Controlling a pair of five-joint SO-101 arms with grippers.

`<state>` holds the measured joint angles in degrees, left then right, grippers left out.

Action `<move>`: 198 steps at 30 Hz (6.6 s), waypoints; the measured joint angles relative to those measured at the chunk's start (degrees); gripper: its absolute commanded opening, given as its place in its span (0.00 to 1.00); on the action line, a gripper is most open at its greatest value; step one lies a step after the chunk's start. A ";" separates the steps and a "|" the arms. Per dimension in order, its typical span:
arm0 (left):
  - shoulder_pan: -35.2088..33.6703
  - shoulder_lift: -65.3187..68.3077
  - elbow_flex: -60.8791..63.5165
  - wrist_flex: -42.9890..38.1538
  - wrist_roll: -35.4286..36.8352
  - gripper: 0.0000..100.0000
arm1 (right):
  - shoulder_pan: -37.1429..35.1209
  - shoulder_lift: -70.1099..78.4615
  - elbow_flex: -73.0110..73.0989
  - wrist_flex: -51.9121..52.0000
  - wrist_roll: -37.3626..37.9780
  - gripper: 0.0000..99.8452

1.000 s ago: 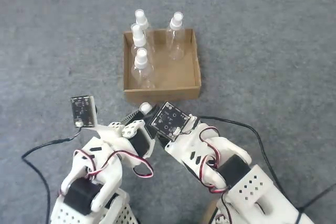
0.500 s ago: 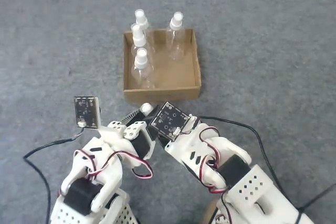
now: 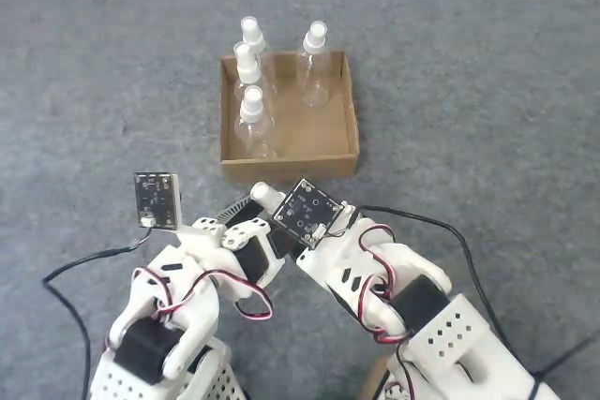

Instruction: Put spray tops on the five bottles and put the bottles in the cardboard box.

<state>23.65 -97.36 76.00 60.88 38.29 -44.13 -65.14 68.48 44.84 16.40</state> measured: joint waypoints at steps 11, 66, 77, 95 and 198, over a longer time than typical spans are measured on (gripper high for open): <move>-7.82 0.09 -2.81 1.67 0.35 0.27 | 2.29 -0.09 -0.18 -1.58 0.00 0.02; -4.75 0.00 0.44 -1.32 7.12 0.27 | 0.44 -19.16 7.47 -1.58 -0.09 0.01; -6.77 0.00 0.62 -0.44 6.77 0.27 | 0.26 -19.16 7.82 -1.58 0.00 0.01; -31.03 0.09 -4.13 0.09 11.52 0.27 | 1.23 -19.16 7.74 -1.58 0.00 0.01; -46.77 0.79 1.41 -12.04 17.23 0.27 | 18.02 57.32 -20.22 -44.40 -18.90 0.01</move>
<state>-23.12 -96.57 77.41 48.84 55.52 -26.11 -7.82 48.26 0.44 -2.51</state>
